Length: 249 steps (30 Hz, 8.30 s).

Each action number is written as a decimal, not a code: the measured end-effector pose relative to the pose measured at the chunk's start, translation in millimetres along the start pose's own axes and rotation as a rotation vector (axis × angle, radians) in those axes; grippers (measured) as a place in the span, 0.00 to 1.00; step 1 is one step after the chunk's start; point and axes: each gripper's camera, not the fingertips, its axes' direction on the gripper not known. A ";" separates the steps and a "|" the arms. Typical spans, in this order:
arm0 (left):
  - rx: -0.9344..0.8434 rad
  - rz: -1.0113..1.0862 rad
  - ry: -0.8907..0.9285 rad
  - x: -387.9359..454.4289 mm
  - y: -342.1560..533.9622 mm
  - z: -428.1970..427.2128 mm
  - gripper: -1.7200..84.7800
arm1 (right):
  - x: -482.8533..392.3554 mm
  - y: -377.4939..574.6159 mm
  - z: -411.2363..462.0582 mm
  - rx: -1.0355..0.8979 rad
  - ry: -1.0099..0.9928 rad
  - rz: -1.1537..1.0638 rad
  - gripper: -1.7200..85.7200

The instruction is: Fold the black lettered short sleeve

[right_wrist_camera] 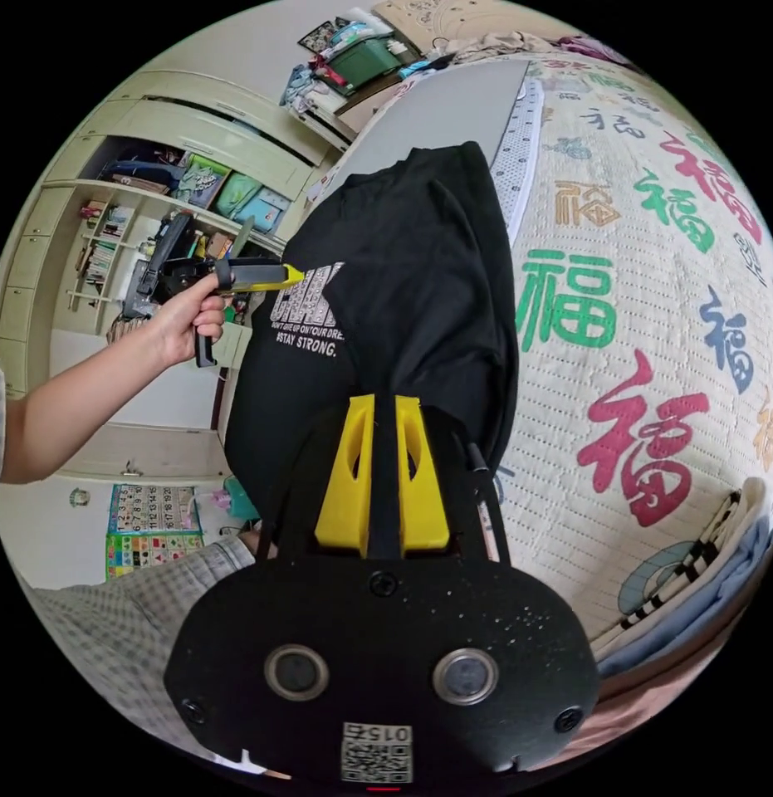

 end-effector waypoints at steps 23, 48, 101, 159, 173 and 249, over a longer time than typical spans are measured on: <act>-0.066 0.461 -0.043 170.4 -137.6 48.6 0.05 | 44.5 -43.9 -231.1 -0.009 0.143 0.076 0.02; -0.050 0.286 -0.122 -22.1 23.0 -86.4 0.06 | -186.8 -25.3 -520.3 -0.163 0.182 -0.034 0.02; 0.290 -0.698 0.776 -830.4 292.8 -390.4 0.02 | -960.3 -652.6 -548.3 -1.155 0.674 -0.526 0.19; 0.101 0.101 0.252 -472.7 164.7 -419.7 0.05 | -436.6 -298.3 -813.7 -0.488 0.406 -0.090 0.03; 0.161 0.095 0.273 -463.8 120.9 -404.3 0.07 | -442.9 -159.7 -681.0 -0.390 -0.042 0.126 0.13; 0.076 0.492 0.237 -388.7 -224.2 -195.7 0.14 | -188.4 -450.8 -610.7 -0.064 0.454 0.140 0.16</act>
